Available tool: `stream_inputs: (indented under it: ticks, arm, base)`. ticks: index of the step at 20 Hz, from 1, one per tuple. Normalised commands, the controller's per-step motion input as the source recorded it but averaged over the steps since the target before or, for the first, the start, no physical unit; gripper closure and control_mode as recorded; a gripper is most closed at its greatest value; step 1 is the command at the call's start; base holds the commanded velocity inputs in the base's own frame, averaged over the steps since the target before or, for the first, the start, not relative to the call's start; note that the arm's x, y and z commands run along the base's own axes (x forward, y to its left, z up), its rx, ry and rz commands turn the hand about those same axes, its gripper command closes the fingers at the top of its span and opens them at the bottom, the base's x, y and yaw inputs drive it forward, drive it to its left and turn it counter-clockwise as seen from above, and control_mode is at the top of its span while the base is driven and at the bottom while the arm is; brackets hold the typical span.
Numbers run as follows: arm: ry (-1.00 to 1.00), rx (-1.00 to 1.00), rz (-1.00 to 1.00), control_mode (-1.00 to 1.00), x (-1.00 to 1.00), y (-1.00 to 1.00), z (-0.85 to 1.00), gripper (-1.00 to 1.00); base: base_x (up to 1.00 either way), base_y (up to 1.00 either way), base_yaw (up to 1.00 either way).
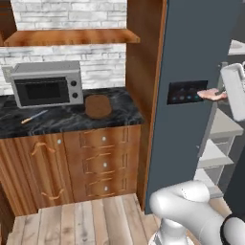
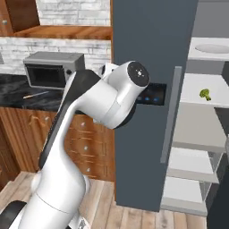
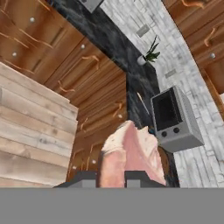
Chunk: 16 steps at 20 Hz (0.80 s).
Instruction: Retrieve the steak from the fridge and place it on the cutting board.
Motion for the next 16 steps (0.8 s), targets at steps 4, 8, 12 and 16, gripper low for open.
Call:
stream_inputs:
  ticks: [4, 8, 12, 16]
  arm:
    - [0.0, 0.0, 0.0, 1.0, 0.0, 0.0, 0.0, 1.0]
    - [0.0, 0.0, 0.0, 1.0, 0.0, 0.0, 0.0, 1.0]
    - [0.0, 0.0, 0.0, 1.0, 0.0, 0.0, 0.0, 1.0]
    - [0.0, 0.0, 0.0, 1.0, 0.0, 0.0, 0.0, 1.0]
  base:
    - [0.27, 1.0, -0.04]
    - [0.34, 0.98, -0.07]
    - [0.36, 0.88, -0.08]
    - [0.6, 0.38, -0.11]
